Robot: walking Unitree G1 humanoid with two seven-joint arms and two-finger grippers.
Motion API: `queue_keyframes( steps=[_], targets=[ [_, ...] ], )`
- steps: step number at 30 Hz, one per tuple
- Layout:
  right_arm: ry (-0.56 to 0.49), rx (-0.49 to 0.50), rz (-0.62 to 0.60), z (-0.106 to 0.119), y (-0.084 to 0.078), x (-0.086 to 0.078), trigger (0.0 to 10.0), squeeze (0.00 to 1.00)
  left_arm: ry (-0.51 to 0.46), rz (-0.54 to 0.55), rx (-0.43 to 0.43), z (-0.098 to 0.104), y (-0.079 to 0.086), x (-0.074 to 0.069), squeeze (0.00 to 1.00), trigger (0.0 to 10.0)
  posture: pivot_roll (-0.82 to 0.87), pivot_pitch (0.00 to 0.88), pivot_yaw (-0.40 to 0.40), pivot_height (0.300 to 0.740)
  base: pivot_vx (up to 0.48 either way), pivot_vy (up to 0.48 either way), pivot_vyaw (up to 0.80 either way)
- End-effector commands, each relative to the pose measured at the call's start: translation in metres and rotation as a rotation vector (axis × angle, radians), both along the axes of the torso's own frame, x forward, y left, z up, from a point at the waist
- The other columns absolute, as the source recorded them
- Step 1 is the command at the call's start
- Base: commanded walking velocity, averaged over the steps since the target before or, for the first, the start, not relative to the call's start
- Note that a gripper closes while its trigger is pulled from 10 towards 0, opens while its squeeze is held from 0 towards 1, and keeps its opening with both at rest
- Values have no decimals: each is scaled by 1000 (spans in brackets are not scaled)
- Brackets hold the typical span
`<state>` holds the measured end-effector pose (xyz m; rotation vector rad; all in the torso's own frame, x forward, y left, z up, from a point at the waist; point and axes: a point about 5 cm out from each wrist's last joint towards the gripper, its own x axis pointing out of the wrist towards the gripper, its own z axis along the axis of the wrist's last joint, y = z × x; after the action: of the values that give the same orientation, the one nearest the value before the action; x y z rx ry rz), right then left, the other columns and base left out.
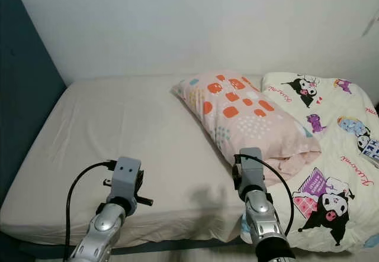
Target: Clean up the room
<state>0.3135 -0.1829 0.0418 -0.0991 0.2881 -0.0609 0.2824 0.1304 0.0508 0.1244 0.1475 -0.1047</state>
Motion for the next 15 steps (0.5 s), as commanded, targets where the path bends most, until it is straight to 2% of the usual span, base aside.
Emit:
queue_keyframes(
  steps=[1, 15],
  targets=[
    [35, 18, -11, -7, -1, -4, 10000, 0, 31, -3, 14, -6, 1, -4, 0, 10000, 26, 85, -54, 730, 0, 0, 0],
    [34, 17, -13, -9, -2, -6, 10000, 0, 25, -14, 18, -5, 0, -2, 0, 10000, 25, 87, -46, 680, 0, 0, 0]
  ],
)
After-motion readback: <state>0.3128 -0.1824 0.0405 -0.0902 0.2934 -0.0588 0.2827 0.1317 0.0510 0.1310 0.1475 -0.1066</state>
